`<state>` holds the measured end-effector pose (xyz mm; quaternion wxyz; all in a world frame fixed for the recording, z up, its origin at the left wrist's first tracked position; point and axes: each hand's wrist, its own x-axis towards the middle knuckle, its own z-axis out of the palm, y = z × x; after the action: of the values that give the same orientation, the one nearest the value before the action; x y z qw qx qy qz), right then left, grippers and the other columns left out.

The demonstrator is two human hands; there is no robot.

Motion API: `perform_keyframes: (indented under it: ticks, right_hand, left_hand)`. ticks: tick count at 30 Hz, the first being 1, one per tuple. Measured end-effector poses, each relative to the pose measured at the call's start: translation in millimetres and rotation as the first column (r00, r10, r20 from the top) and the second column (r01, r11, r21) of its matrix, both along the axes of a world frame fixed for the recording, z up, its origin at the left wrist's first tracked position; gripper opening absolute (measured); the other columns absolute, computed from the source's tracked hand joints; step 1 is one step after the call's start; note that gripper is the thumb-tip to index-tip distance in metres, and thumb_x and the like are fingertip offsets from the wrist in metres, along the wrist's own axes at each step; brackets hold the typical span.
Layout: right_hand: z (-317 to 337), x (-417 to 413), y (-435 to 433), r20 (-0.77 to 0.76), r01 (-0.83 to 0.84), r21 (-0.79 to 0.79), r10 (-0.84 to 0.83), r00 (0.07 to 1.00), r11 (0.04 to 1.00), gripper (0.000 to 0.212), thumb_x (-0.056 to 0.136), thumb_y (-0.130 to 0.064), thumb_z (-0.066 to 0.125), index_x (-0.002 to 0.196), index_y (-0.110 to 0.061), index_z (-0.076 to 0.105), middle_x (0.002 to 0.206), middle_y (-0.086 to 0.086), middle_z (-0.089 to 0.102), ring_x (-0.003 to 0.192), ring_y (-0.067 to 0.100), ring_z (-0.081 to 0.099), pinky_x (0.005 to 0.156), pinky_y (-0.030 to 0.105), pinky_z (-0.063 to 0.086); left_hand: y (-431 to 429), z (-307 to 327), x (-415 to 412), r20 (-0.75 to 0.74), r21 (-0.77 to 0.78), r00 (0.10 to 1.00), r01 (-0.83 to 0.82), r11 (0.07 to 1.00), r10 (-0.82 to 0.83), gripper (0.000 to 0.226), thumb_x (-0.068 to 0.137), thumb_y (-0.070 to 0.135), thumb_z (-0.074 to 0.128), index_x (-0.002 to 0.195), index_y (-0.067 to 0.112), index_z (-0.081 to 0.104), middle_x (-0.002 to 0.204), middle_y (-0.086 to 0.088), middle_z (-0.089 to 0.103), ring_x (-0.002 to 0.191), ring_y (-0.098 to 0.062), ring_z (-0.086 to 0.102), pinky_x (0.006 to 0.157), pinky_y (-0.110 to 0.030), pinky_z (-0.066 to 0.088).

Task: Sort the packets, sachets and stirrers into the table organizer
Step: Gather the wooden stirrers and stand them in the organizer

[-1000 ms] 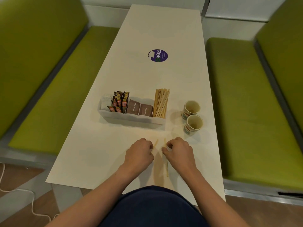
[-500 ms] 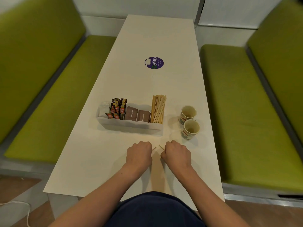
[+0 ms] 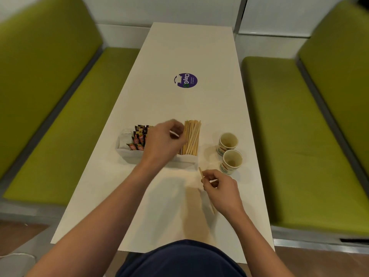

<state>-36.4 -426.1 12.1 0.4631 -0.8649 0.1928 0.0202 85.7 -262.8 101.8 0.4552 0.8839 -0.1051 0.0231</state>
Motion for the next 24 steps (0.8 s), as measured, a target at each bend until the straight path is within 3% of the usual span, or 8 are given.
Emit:
perform_keyframes:
  ticks: [2, 5, 10, 14, 17, 20, 24]
  right_hand:
    - [1, 0, 0, 0.034, 0.049, 0.069, -0.052, 0.998, 0.996, 0.016, 0.094, -0.024, 0.067, 0.099, -0.04, 0.068, 0.09, -0.021, 0.07, 0.082, 0.0, 0.067, 0.073, 0.021, 0.055]
    - [10, -1, -1, 0.107, 0.115, 0.153, -0.132, 0.985, 0.982, 0.015, 0.092, -0.021, 0.07, 0.095, -0.036, 0.067, 0.089, -0.015, 0.072, 0.083, 0.005, 0.07, 0.074, 0.024, 0.058]
    - [29, 7, -3, 0.24, 0.16, 0.246, -0.22, 0.946, 0.956, 0.018, 0.093, -0.017, 0.071, 0.093, -0.033, 0.065, 0.089, -0.013, 0.072, 0.084, 0.007, 0.072, 0.075, 0.02, 0.058]
    - [47, 30, -2, 0.341, 0.183, 0.245, -0.261, 0.903, 0.952, 0.01, 0.094, -0.017, 0.071, 0.097, -0.026, 0.067, 0.088, -0.015, 0.07, 0.083, -0.001, 0.067, 0.07, 0.011, 0.051]
    - [53, 63, -2, 0.383, 0.195, 0.209, -0.263, 0.886, 0.958, 0.007, 0.094, -0.021, 0.07, 0.1, -0.025, 0.067, 0.089, -0.018, 0.069, 0.085, -0.003, 0.066, 0.071, 0.011, 0.051]
    - [49, 97, -3, 0.372, 0.192, 0.173, -0.245, 0.896, 0.966, 0.008, 0.095, -0.024, 0.069, 0.102, -0.025, 0.067, 0.092, -0.015, 0.071, 0.087, 0.002, 0.069, 0.078, 0.022, 0.057]
    - [38, 121, -1, 0.296, 0.206, 0.104, -0.228, 0.928, 0.973, 0.008, 0.094, -0.02, 0.066, 0.102, -0.021, 0.066, 0.091, -0.014, 0.068, 0.086, 0.001, 0.066, 0.079, 0.03, 0.058]
  left_hand:
    - [-7, 6, 17, 0.019, -0.072, 0.999, -0.043, 0.997, 0.044, 0.011, 0.081, 0.017, 0.073, 0.091, 0.022, 0.074, 0.081, 0.012, 0.072, 0.071, 0.002, 0.068, 0.069, -0.011, 0.053]
    - [-17, -3, 33, -0.007, -0.104, 0.997, -0.076, 0.992, 0.076, 0.011, 0.08, 0.017, 0.072, 0.089, 0.023, 0.074, 0.079, 0.01, 0.072, 0.071, -0.001, 0.069, 0.073, -0.019, 0.057]
    - [-28, -30, 37, -0.074, -0.029, 0.995, -0.065, 0.997, 0.063, 0.01, 0.081, 0.016, 0.071, 0.09, 0.02, 0.073, 0.08, 0.009, 0.072, 0.073, -0.008, 0.07, 0.072, -0.026, 0.056]
    - [-30, -45, 36, -0.14, 0.083, 0.988, -0.059, 0.995, 0.07, 0.016, 0.082, 0.013, 0.07, 0.097, 0.018, 0.069, 0.08, 0.006, 0.071, 0.075, -0.008, 0.066, 0.056, -0.01, 0.042]
    - [-29, -52, 36, -0.158, 0.126, 0.984, -0.064, 0.99, 0.083, 0.019, 0.081, 0.012, 0.069, 0.098, 0.019, 0.066, 0.078, 0.007, 0.07, 0.075, -0.009, 0.066, 0.056, -0.015, 0.041]
    - [-30, -56, 38, -0.138, 0.15, 0.986, -0.071, 0.986, 0.092, 0.02, 0.081, 0.011, 0.067, 0.098, 0.02, 0.065, 0.075, 0.008, 0.07, 0.072, -0.007, 0.065, 0.054, -0.017, 0.042]
    - [-30, -59, 42, -0.118, 0.163, 0.991, -0.044, 0.986, 0.064, 0.019, 0.081, 0.007, 0.067, 0.097, 0.018, 0.068, 0.073, 0.007, 0.069, 0.068, -0.008, 0.065, 0.061, -0.03, 0.055]
